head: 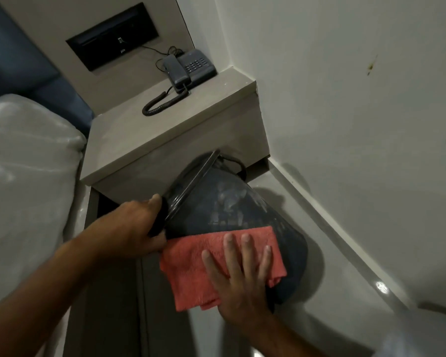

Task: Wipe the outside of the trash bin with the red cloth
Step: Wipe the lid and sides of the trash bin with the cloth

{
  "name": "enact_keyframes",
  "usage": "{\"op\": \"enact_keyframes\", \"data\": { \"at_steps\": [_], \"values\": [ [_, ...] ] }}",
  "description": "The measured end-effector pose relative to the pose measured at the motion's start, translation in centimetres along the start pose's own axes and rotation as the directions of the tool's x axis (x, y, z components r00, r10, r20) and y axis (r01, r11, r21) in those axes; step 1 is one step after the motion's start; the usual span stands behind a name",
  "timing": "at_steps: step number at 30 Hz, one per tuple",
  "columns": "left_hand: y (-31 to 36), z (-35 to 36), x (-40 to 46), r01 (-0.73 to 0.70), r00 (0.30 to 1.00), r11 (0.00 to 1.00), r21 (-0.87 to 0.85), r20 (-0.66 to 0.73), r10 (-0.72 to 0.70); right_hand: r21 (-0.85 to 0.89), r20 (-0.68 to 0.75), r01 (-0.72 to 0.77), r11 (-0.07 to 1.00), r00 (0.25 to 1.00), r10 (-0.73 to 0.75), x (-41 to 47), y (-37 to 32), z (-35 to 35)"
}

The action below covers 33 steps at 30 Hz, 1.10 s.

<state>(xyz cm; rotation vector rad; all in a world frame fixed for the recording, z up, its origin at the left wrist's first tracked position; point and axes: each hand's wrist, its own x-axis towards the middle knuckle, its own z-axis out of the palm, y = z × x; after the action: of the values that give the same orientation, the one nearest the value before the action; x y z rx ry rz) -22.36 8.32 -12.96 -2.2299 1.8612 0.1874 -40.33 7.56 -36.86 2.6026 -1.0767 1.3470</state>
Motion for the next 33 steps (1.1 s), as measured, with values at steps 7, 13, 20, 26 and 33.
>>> {"op": "enact_keyframes", "data": {
  "at_steps": [7, 13, 20, 26, 33],
  "values": [
    [-2.6, 3.1, 0.8, -0.001, 0.995, 0.945, -0.327, -0.092, -0.031, -0.008, 0.079, -0.254, 0.967, 0.964, 0.254, 0.6, 1.9, -1.1],
    [-3.3, 4.8, 0.4, -0.018, 0.991, 0.787, -0.616, -0.114, -0.067, 0.124, 0.313, -0.298, 0.946, 0.917, 0.248, -0.9, 4.7, -3.2],
    [-4.4, 6.5, -0.8, -0.037, 0.984, 0.806, -0.591, -0.162, -0.074, -0.002, 0.517, -0.855, 0.519, 0.443, 0.732, 7.1, 8.7, -1.7],
    [-2.0, 5.8, 0.8, -0.124, 0.971, 0.838, -0.531, -0.238, -0.008, 0.132, 0.463, -0.907, 0.4, 0.413, 0.784, 12.4, 5.7, -1.9],
    [-1.0, 5.1, 0.9, -0.013, 0.987, 0.871, -0.491, -0.144, -0.066, 0.216, 0.201, -0.327, 0.92, 0.937, 0.286, 8.8, -0.3, -2.6]
  ]
}}
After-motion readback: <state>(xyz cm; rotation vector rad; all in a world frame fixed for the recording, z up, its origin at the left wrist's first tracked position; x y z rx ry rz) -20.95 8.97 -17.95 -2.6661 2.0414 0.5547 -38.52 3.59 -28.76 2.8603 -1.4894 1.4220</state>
